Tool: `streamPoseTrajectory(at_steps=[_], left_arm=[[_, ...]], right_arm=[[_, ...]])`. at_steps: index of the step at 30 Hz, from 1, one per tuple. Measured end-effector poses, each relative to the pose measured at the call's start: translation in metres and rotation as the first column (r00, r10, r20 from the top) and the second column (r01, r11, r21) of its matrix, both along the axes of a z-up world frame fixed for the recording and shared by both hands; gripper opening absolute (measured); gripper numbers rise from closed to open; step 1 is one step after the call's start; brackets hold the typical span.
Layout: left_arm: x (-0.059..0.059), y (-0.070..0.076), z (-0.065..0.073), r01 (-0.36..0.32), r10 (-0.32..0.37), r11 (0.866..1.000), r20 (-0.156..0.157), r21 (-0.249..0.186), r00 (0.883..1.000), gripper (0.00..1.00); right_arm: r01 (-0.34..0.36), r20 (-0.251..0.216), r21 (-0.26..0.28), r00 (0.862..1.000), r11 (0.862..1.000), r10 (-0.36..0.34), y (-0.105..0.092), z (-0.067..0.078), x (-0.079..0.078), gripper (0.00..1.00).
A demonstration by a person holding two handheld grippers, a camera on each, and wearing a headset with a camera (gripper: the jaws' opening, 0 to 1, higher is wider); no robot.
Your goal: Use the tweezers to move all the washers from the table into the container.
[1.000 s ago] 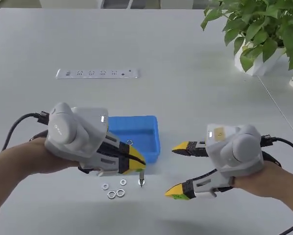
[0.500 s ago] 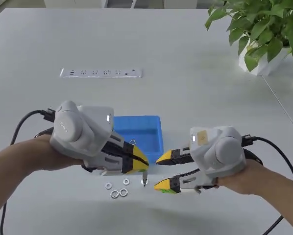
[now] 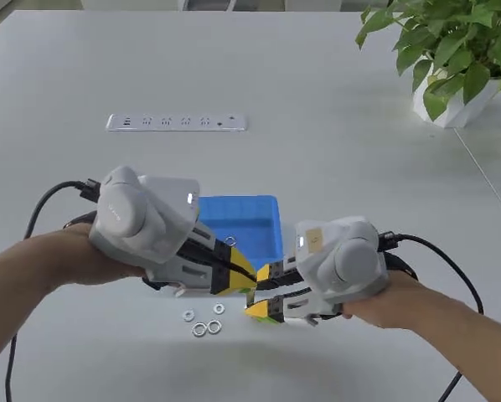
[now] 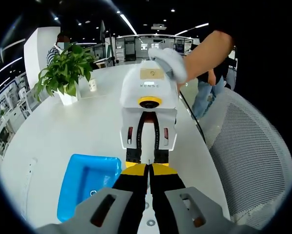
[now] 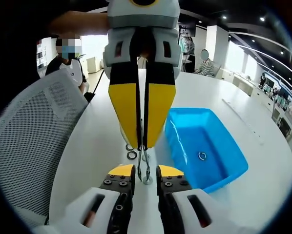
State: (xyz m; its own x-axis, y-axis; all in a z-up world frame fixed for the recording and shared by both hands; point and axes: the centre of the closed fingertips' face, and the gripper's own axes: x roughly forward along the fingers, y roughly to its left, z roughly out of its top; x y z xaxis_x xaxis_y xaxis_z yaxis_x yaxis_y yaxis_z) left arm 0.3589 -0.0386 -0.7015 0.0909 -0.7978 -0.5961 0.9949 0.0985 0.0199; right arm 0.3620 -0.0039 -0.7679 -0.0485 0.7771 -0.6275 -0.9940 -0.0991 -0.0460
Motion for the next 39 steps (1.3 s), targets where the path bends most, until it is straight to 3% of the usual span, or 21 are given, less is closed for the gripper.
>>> streamPoseTrajectory(at_steps=[6, 33, 39], left_arm=[[0.0009, 0.0023, -0.0004, -0.002, 0.002, 1.000, -0.002, 0.005, 1.000, 0.05], [0.0011, 0.0019, -0.0019, -0.013, 0.013, 0.999, -0.006, 0.030, 1.000, 0.06], [0.0020, 0.0051, 0.0032, -0.042, 0.042, 0.999, -0.016, 0.009, 0.999, 0.09]], right_arm=[[-0.012, 0.002, -0.008, 1.000, 1.000, 0.012, 0.0009, -0.0038, -0.0039, 0.11], [0.014, -0.002, 0.001, 1.000, 1.000, -0.014, 0.0006, -0.0031, -0.0029, 0.08], [0.012, 0.000, 0.002, 1.000, 1.000, -0.012, 0.0003, -0.0011, -0.0025, 0.08]])
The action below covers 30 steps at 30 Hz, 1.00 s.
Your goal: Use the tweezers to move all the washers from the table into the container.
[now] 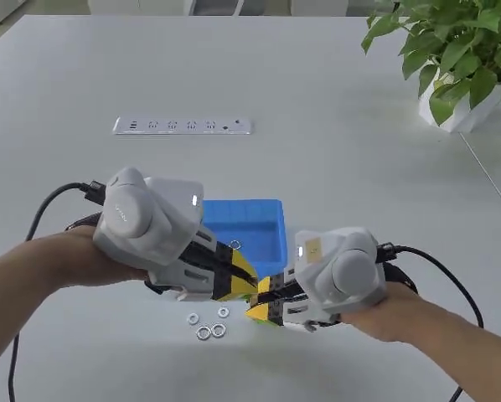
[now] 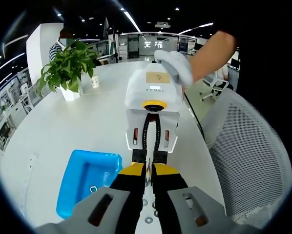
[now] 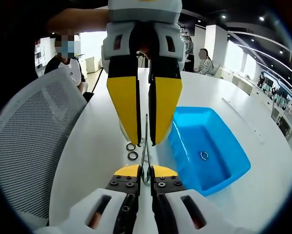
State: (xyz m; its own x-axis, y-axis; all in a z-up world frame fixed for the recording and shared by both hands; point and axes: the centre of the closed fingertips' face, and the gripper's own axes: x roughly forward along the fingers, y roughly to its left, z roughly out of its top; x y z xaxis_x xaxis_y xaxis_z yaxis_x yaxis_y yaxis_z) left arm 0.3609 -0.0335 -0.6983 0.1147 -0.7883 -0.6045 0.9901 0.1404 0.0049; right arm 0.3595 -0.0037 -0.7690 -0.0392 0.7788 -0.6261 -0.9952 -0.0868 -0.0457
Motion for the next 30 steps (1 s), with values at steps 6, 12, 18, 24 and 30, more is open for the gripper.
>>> streamPoseTrajectory(at_steps=[6, 12, 18, 24, 30], left_arm=[[0.001, 0.002, 0.006, -0.026, 0.026, 0.999, -0.004, -0.023, 1.000, 0.14], [0.003, 0.006, 0.018, -0.060, 0.060, 0.996, -0.007, -0.063, 0.998, 0.21], [0.002, 0.018, 0.024, -0.106, 0.104, 0.990, -0.022, -0.089, 0.994, 0.30], [-0.001, 0.032, 0.025, -0.154, 0.152, 0.984, -0.028, -0.092, 0.988, 0.40], [-0.001, 0.047, 0.028, -0.213, 0.211, 0.971, -0.028, -0.111, 0.977, 0.45]], right_arm=[[0.000, 0.005, 0.001, 1.000, 1.000, 0.000, 0.000, 0.006, 0.001, 0.08], [-0.005, 0.014, 0.003, 1.000, 1.000, 0.005, -0.001, 0.016, 0.003, 0.08], [-0.013, 0.026, 0.009, 1.000, 1.000, 0.013, 0.000, 0.027, 0.003, 0.08], [-0.023, 0.032, 0.021, 0.999, 1.000, 0.022, 0.001, 0.041, 0.004, 0.08], [-0.036, 0.052, 0.029, 0.998, 0.999, 0.035, 0.004, 0.055, 0.008, 0.08]])
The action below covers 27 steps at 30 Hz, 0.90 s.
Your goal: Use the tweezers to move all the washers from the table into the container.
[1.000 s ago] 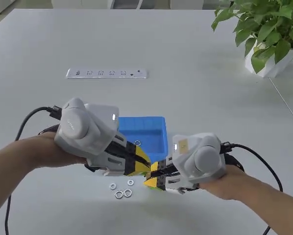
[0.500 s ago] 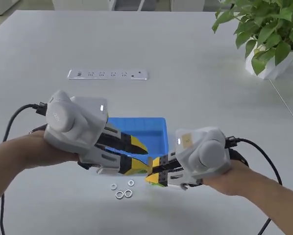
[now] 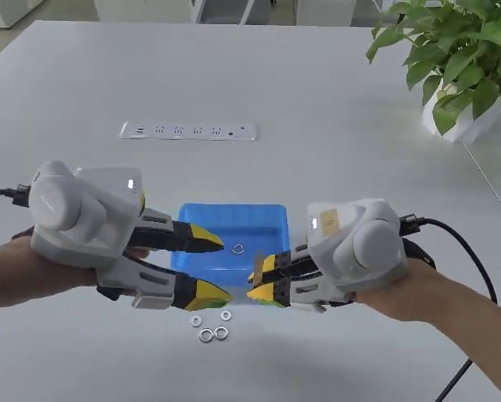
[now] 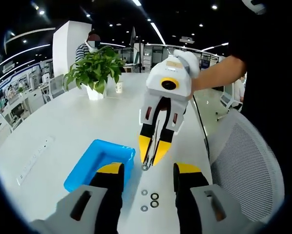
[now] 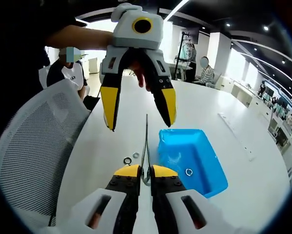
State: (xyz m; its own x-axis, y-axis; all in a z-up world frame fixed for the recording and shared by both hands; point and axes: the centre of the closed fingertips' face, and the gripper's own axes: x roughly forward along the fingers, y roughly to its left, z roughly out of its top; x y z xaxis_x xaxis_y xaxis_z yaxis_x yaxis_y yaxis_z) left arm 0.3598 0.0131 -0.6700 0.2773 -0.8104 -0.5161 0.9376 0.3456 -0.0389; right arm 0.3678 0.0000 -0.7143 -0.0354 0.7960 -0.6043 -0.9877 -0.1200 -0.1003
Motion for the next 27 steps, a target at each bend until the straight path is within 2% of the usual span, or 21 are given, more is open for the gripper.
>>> streamPoseTrajectory(at_steps=[8, 12, 19, 27], left_arm=[[-0.002, 0.015, 0.003, -0.071, 0.071, 0.997, 0.005, -0.010, 0.997, 0.56], [-0.003, 0.023, 0.005, -0.112, 0.112, 0.993, 0.016, -0.024, 0.994, 0.62], [-0.005, 0.041, 0.007, -0.186, 0.187, 0.982, 0.024, -0.036, 0.982, 0.69], [-0.008, 0.051, 0.006, -0.229, 0.231, 0.972, 0.024, -0.045, 0.973, 0.77]], right_arm=[[-0.003, 0.019, 0.027, 1.000, 1.000, 0.003, 0.006, 0.017, 0.013, 0.08], [-0.007, 0.033, 0.030, 0.999, 1.000, 0.006, 0.010, 0.020, 0.020, 0.08], [-0.011, 0.043, 0.036, 0.999, 0.999, 0.009, 0.017, 0.020, 0.034, 0.08], [-0.020, 0.045, 0.030, 0.999, 0.999, 0.018, 0.023, 0.012, 0.045, 0.08]])
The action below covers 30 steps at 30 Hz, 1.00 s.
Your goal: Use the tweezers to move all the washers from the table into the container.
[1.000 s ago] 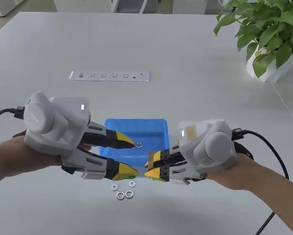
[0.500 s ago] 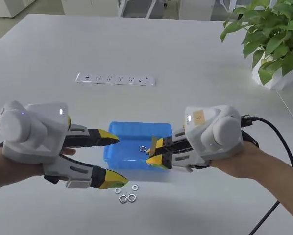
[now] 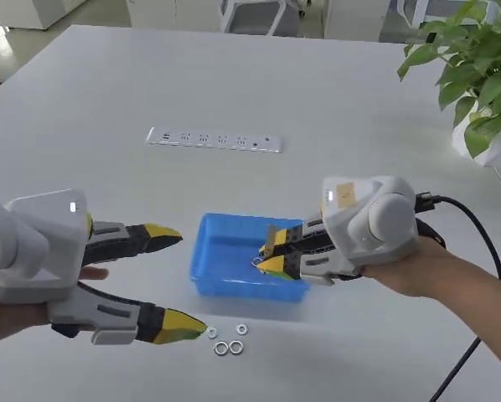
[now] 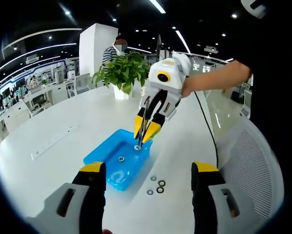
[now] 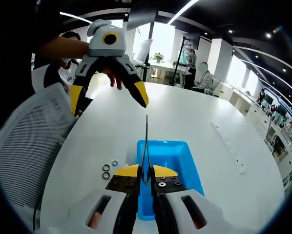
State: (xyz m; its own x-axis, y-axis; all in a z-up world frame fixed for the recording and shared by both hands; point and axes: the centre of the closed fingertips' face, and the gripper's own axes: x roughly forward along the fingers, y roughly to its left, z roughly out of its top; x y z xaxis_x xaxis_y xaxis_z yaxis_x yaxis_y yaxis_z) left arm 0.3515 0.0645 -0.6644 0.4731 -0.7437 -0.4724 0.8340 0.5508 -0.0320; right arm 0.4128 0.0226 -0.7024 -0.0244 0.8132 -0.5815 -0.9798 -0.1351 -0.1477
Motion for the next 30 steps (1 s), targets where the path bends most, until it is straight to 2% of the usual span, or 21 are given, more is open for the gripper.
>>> streamPoseTrajectory(at_steps=[3, 13, 30], left_arm=[[0.000, 0.002, -0.001, -0.010, 0.010, 1.000, -0.003, -0.004, 1.000, 0.79], [0.004, 0.007, 0.000, -0.038, 0.038, 0.999, 0.014, -0.010, 0.999, 0.91], [0.009, 0.011, -0.004, -0.051, 0.051, 0.999, 0.010, -0.014, 0.999, 0.99]], right_arm=[[-0.004, 0.001, -0.006, 1.000, 1.000, 0.004, 0.001, -0.005, 0.003, 0.08], [0.002, -0.009, -0.034, 1.000, 0.999, -0.002, -0.001, -0.025, 0.016, 0.09], [0.020, -0.036, -0.052, 0.999, 0.998, -0.022, 0.001, -0.055, 0.031, 0.09]])
